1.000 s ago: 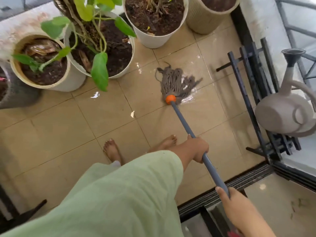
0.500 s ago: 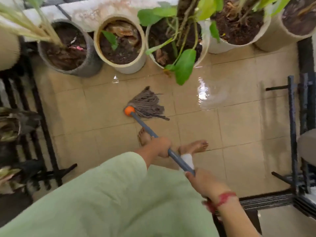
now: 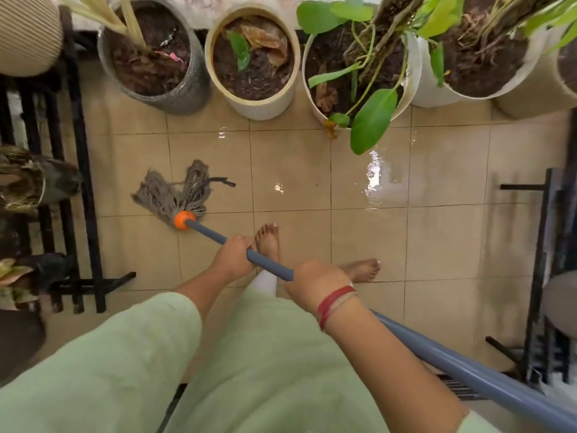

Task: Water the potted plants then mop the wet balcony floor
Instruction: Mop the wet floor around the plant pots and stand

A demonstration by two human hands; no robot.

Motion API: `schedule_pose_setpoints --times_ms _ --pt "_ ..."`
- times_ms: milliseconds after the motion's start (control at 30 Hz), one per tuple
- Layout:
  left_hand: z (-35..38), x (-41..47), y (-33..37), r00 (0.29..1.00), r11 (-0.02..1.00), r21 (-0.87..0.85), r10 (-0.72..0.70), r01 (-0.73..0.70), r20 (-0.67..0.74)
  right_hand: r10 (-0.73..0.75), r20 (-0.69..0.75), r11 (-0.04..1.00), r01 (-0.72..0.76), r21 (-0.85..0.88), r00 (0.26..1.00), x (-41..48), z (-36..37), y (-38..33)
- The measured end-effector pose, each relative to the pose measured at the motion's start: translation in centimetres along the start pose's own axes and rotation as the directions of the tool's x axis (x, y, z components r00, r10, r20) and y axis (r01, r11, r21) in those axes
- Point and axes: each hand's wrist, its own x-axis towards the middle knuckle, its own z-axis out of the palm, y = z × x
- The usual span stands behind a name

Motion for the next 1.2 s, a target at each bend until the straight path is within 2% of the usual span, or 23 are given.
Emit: schedule_pose_setpoints --times_ms 67,167,267,367,500,633,833,933,1033,1100,1200 --pt "1.2 0.7 1.8 1.0 1.0 0.022 -0.012 0.013 -0.016 0.043 0.013 0.999 -0.043 -0.008 0.999 -1.7 -0.9 3.0" --pt "1.9 2.0 5.7 0.999 0.993 0.111 0.026 -0.03 0.045 0.08 0.014 0.997 -0.08 -0.017 0.997 -3.6 -2.2 7.4" --pt "2.5 3.5 11.2 0.983 0.948 0.277 0.127 -0.159 0.132 0.14 -0.01 0.989 -0.14 0.05 0.99 -5.2 -2.4 12.0" --pt "3.2 4.6 16.8 0.959 0.909 0.322 0.209 -0.263 0.192 0.188 -0.125 0.974 -0.168 0.153 0.974 -7.3 -2.5 16.7" --pt "5.0 6.4 25.1 0.927 0.852 0.384 0.268 -0.355 0.262 0.206 -0.05 0.954 -0.189 0.23 0.977 -10.5 -3.6 23.8" --pt "8.2 8.0 33.1 0.896 0.775 0.454 0.344 -0.44 0.28 0.309 -0.065 0.868 -0.254 0.427 0.949 -12.2 -1.9 31.3" --pt "13.0 9.8 44.5 0.834 0.664 0.505 0.435 -0.552 0.34 0.42 -0.108 0.761 -0.285 0.583 0.901 -15.0 -0.1 40.9" --pt "15.4 10.4 49.0 0.801 0.615 0.514 0.489 -0.598 0.346 0.46 -0.109 0.715 -0.296 0.634 0.881 -16.0 1.3 44.5" --pt "17.3 10.6 52.3 0.776 0.606 0.499 0.569 -0.619 0.271 0.503 -0.095 0.64 -0.297 0.709 0.859 -16.7 2.3 46.8" --pt "19.0 10.6 53.3 0.772 0.64 0.458 0.605 -0.617 0.194 0.524 -0.08 0.574 -0.282 0.768 0.848 -16.9 2.9 47.6" --pt "21.7 10.9 53.5 0.791 0.747 0.262 0.588 -0.611 0.169 0.551 -0.032 0.521 -0.313 0.794 0.834 -16.6 3.9 47.3"
